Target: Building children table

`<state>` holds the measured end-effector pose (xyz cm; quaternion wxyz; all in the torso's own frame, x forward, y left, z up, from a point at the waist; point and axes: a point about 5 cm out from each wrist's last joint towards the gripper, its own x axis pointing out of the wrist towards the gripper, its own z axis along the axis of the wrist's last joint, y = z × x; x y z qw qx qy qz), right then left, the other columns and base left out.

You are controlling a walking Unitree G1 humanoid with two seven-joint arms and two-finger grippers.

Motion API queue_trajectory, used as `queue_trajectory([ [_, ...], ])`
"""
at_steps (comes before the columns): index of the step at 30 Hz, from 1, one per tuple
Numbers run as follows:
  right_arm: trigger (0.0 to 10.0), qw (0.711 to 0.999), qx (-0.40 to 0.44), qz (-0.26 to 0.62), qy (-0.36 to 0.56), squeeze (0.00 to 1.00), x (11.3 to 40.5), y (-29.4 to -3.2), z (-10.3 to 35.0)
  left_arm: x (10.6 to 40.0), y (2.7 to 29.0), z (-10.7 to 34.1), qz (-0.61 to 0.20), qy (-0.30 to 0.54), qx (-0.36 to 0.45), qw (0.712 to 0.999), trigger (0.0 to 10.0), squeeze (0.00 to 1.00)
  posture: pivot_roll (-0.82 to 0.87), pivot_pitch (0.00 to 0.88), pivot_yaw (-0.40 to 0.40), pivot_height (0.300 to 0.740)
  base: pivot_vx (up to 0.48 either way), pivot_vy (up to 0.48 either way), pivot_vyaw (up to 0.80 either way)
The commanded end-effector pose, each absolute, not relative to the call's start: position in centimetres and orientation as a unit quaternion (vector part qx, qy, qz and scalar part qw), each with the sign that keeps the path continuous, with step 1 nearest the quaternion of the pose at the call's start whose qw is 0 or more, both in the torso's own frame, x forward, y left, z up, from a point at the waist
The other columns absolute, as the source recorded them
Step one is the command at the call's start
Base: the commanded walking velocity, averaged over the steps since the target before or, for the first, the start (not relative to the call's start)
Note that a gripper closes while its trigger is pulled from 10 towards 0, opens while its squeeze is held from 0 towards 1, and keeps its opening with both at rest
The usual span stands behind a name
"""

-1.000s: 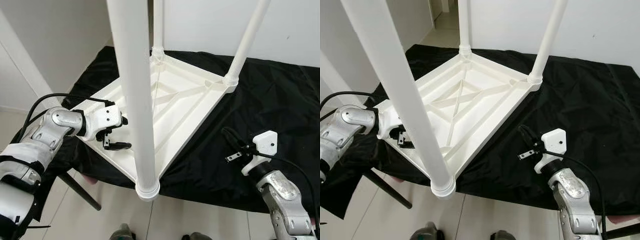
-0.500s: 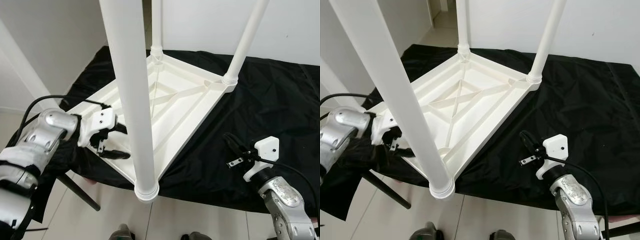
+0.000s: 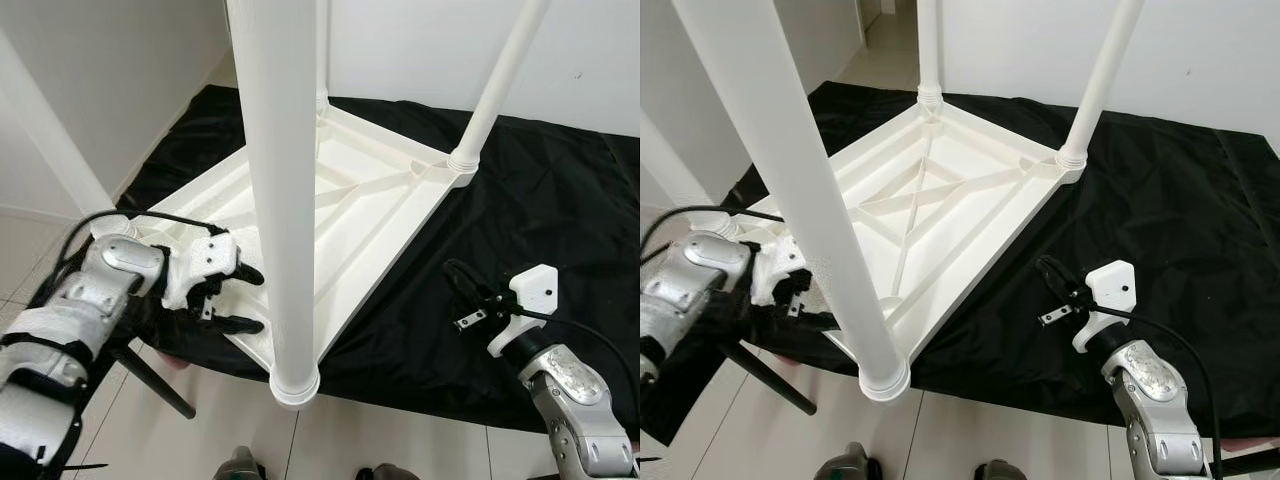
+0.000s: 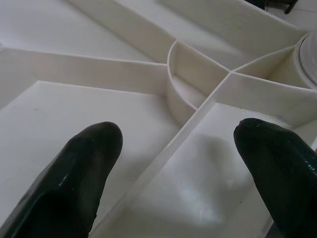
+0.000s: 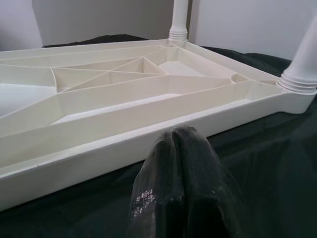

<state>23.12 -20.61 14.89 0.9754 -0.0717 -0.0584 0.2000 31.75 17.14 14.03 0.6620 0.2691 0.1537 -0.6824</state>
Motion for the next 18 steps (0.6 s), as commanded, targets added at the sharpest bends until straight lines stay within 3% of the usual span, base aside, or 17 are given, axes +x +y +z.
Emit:
queue_trajectory([
  [1,10.0,0.976,-0.068,0.198,-0.059,0.0,23.0,-20.5,15.0,32.2,16.8,13.8,-0.669,0.157,0.287,0.667,10.0,0.0,0.04,0.056,0.019,0.74,0.0,0.0,0.0],
  [8,10.0,0.977,-0.071,0.192,-0.058,0.0,22.8,-20.7,15.1,33.0,16.3,12.7,-0.639,0.173,0.303,0.686,10.0,0.0,0.03,0.052,0.026,0.74,0.0,0.0,0.0],
  [14,10.0,0.977,-0.072,0.191,-0.057,0.0,22.7,-20.8,15.0,33.0,16.5,12.4,-0.636,0.178,0.306,0.685,10.0,0.0,0.03,0.051,0.026,0.74,0.0,0.0,0.0],
  [15,10.0,0.977,-0.072,0.191,-0.057,0.0,22.7,-20.8,15.0,33.0,16.6,12.2,-0.636,0.181,0.306,0.685,2.8,0.0,0.02,0.049,0.027,0.74,0.0,0.0,0.0],
  [16,10.0,0.977,-0.072,0.191,-0.057,0.0,22.7,-20.8,15.0,33.0,16.6,12.2,-0.636,0.181,0.306,0.685,2.8,0.0,0.02,0.049,0.027,0.74,0.0,0.0,0.0],
  [17,10.0,0.977,-0.072,0.19,-0.057,0.0,22.7,-20.7,15.0,33.0,16.6,12.0,-0.636,0.183,0.306,0.685,0.0,0.0,0.02,0.047,0.029,0.74,0.0,0.0,0.0],
  [18,10.0,0.977,-0.072,0.19,-0.057,0.0,22.7,-20.7,15.0,33.0,16.6,12.0,-0.636,0.183,0.306,0.685,0.0,0.0,0.02,0.047,0.029,0.74,0.0,0.0,0.0],
])
